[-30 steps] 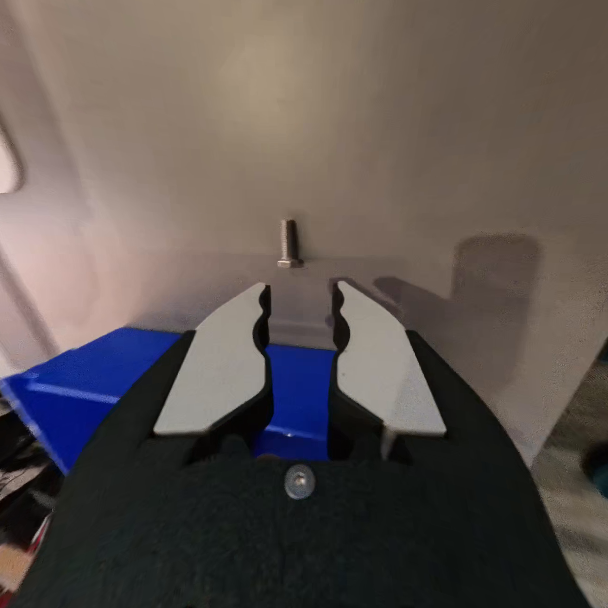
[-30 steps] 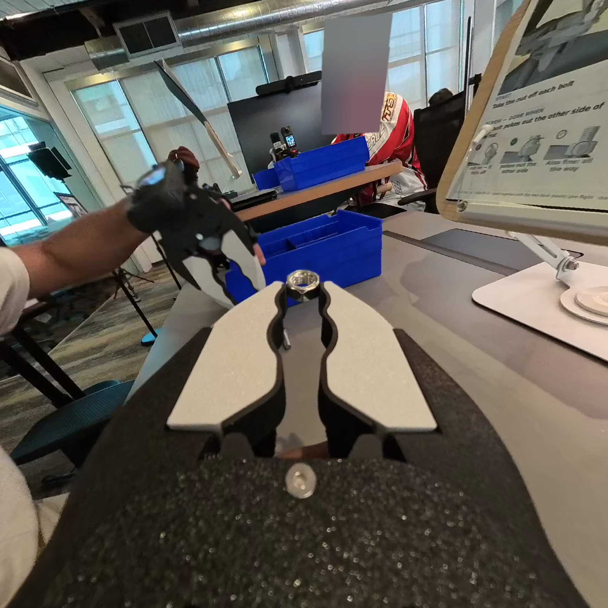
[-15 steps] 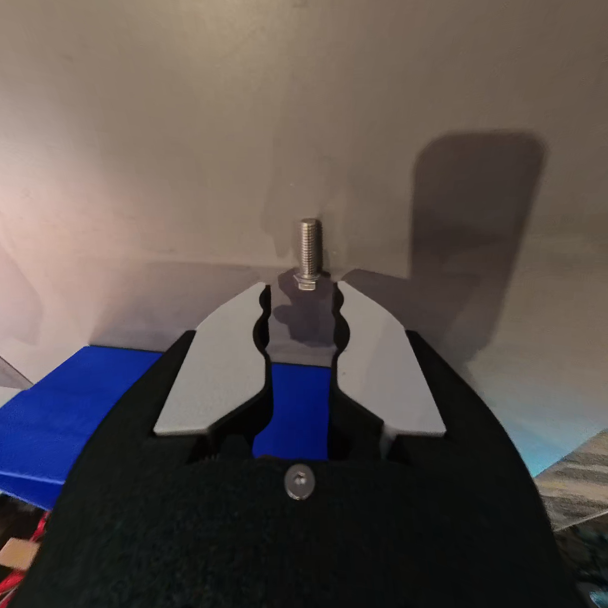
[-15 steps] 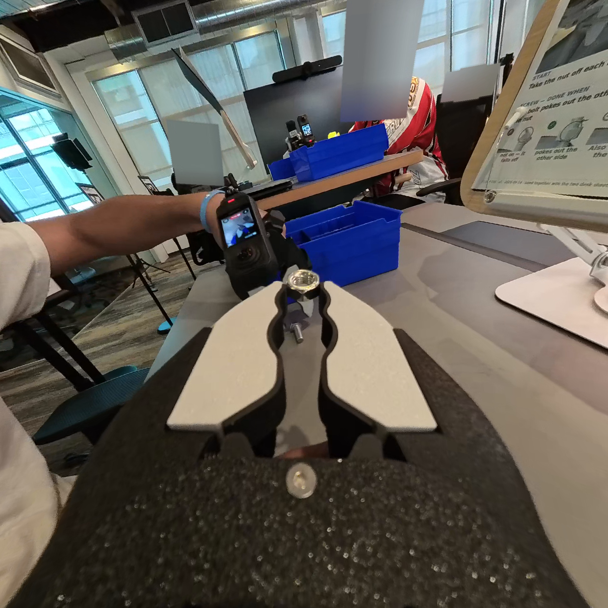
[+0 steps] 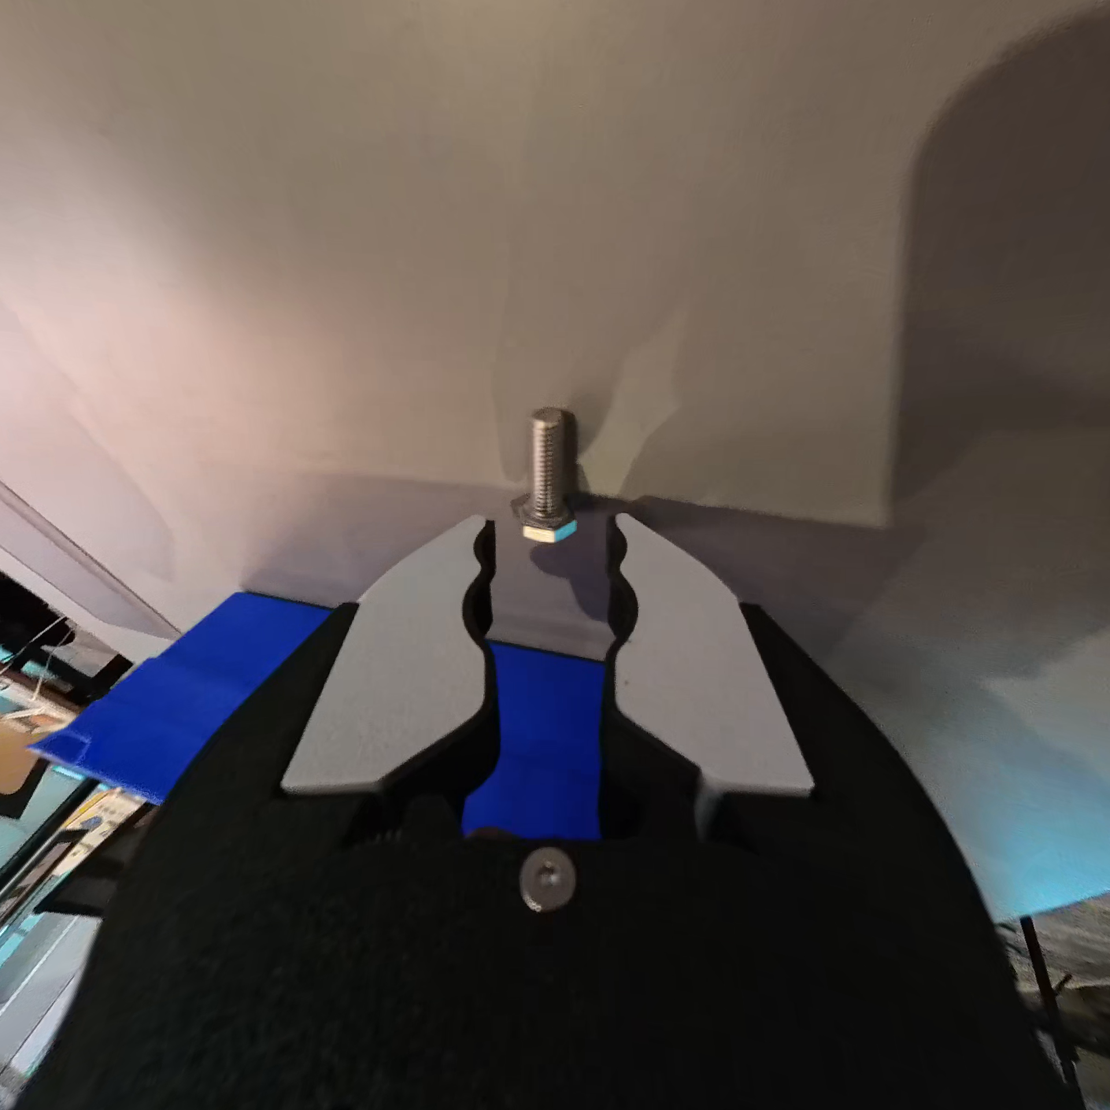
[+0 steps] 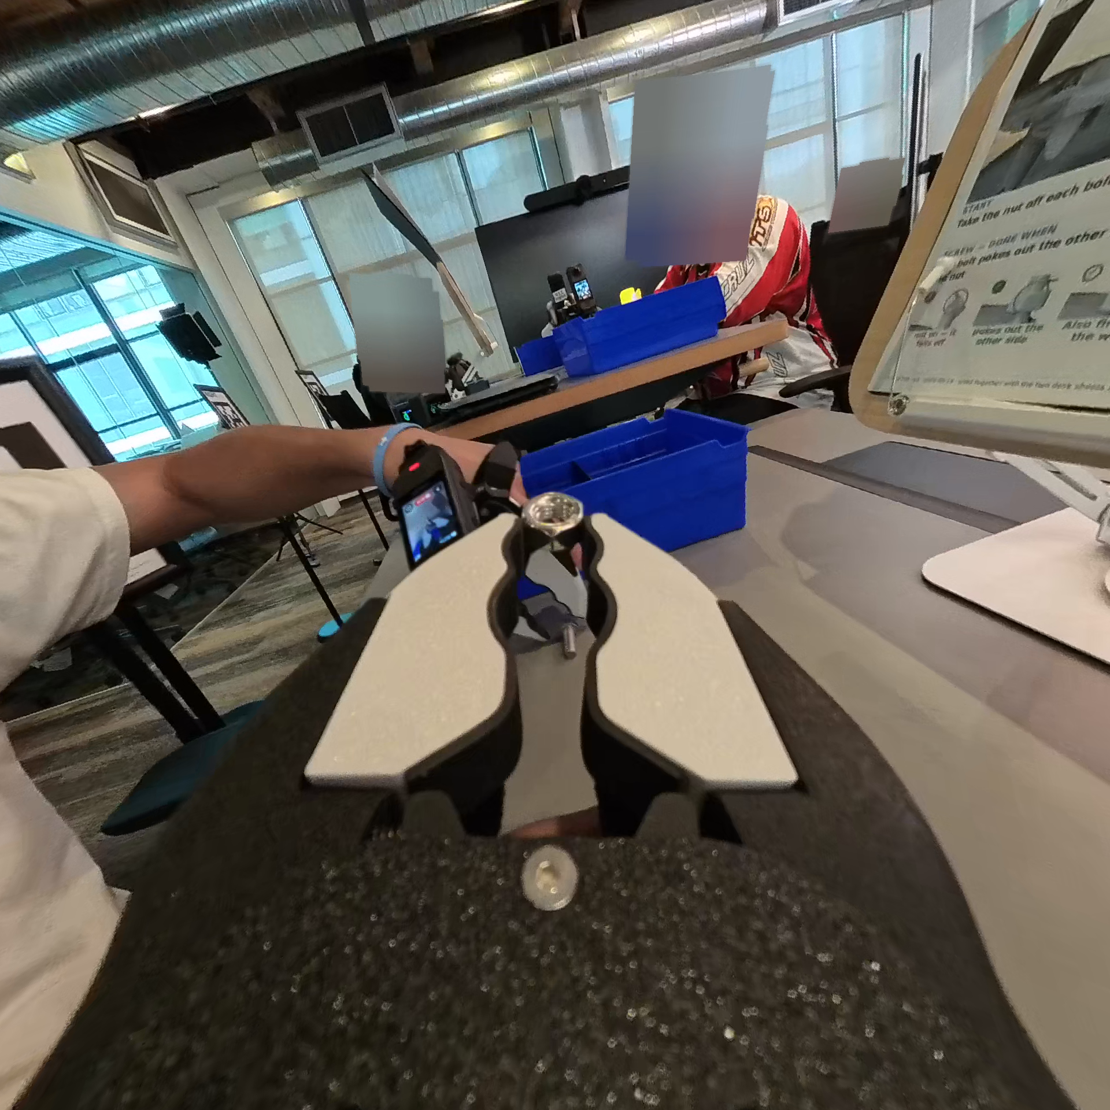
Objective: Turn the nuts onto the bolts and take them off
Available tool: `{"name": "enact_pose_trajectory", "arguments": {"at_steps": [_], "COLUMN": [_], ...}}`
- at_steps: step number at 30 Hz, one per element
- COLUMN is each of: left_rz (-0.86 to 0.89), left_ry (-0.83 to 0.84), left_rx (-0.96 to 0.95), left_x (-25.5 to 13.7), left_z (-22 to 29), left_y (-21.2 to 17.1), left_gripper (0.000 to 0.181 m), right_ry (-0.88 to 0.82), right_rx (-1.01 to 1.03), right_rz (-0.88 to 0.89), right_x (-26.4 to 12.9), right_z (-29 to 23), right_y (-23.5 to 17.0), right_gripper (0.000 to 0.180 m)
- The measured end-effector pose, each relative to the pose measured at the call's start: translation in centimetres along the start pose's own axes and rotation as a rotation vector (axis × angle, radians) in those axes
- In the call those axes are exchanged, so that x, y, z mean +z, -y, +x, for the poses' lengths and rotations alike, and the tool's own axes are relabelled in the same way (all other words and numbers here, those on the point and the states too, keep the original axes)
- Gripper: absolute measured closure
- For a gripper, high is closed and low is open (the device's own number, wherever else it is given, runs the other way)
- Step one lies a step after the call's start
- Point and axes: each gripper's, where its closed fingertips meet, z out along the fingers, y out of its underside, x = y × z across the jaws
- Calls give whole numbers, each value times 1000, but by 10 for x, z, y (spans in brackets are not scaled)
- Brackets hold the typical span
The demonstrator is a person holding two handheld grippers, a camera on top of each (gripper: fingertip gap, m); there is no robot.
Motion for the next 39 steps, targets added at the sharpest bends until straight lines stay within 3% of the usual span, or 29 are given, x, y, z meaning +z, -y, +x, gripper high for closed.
{"name": "enact_pose_trajectory", "arguments": {"at_steps": [23, 27, 34, 39], "left_rz": [26, 222, 1029, 1487], "left_ry": [-110, -78, -21, -306], "left_rx": [10, -35, -406, -670], "left_x": [2, -25, -137, -148], "left_z": [2, -3, -46, -63], "left_y": [7, 40, 135, 165], "left_gripper": [163, 163, 163, 164], "right_ry": [58, 51, -18, -35], "right_rx": [-2, -2, -8, 10], "right_rz": [67, 79, 112, 122], "right_x": [-13, -17, -32, -40], "right_z": [-12, -10, 6, 18], "right_y": [22, 26, 38, 36], "right_gripper": [162, 162, 162, 162]}}
